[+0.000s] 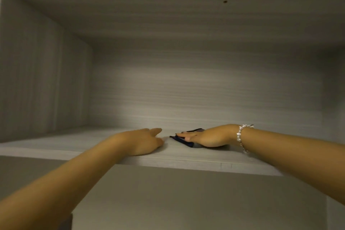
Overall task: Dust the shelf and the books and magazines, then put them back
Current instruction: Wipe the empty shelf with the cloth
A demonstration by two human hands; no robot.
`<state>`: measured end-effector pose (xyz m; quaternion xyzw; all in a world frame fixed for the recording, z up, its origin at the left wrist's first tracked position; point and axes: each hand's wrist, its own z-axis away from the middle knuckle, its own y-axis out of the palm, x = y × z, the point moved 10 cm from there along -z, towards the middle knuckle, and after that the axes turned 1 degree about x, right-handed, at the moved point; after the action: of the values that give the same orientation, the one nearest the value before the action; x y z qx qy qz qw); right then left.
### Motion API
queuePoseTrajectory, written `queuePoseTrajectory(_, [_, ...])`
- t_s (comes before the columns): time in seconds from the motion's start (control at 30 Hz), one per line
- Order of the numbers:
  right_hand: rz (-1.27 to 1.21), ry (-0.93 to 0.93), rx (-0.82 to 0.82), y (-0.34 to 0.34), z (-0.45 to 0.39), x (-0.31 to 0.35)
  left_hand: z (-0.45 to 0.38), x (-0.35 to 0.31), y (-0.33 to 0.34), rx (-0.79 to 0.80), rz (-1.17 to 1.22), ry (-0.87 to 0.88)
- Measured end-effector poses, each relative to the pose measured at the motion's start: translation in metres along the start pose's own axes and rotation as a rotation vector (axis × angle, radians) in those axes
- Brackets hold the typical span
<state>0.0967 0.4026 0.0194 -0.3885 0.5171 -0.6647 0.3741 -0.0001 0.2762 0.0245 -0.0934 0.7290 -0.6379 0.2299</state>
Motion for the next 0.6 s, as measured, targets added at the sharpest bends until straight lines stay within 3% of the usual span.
queuePoseTrajectory(0.2, [0.034, 0.153, -0.014, -0.012, -0.024, -0.031, 0.002, 0.021, -0.002, 0.042, -0.041, -0.033])
queuePoseTrajectory(0.4, [0.006, 0.017, -0.023, -0.007, -0.043, 0.016, -0.002, 0.026, -0.006, -0.009, -0.025, -0.061])
queuePoseTrajectory(0.6, [0.076, -0.037, 0.032, -0.007, -0.034, 0.013, -0.005, 0.025, -0.006, -0.018, -0.057, -0.042])
